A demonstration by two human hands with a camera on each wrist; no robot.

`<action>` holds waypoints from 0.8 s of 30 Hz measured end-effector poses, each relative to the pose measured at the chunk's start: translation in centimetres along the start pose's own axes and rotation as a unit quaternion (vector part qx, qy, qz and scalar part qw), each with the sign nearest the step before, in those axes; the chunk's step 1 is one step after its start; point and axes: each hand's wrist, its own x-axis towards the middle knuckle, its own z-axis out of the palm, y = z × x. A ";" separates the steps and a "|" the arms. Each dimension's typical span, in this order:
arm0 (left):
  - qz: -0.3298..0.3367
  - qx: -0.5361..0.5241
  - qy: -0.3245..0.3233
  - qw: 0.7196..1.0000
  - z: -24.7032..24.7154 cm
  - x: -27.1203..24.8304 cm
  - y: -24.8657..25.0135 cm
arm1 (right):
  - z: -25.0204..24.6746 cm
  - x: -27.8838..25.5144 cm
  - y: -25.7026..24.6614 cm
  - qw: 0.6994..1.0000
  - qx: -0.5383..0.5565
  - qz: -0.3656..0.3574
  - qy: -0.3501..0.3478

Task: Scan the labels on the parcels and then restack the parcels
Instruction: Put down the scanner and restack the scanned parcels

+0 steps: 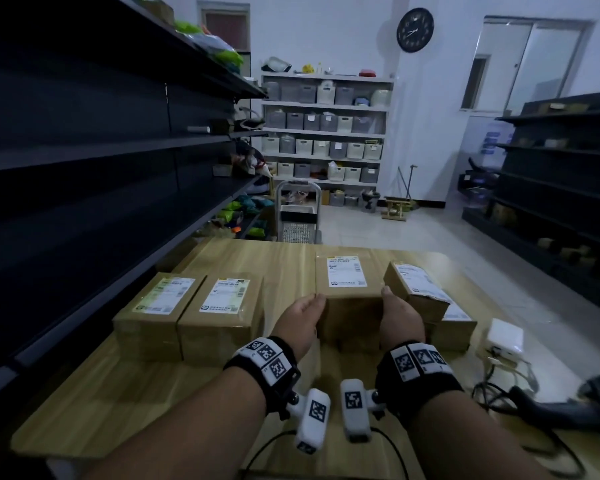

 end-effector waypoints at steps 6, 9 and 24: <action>0.042 0.022 0.034 0.998 -2.6 -1.5 1.6 | 1.7 -1.1 -0.8 0.999 0.013 -0.030 -0.027; 0.058 0.033 0.069 0.995 -5.3 -2.6 2.8 | 3.9 -2.7 -2.2 0.997 0.026 -0.046 -0.053; 0.101 0.030 0.198 0.974 -24.8 -6.6 6.9 | 20.9 -10.7 -8.2 0.962 0.121 -0.061 -0.236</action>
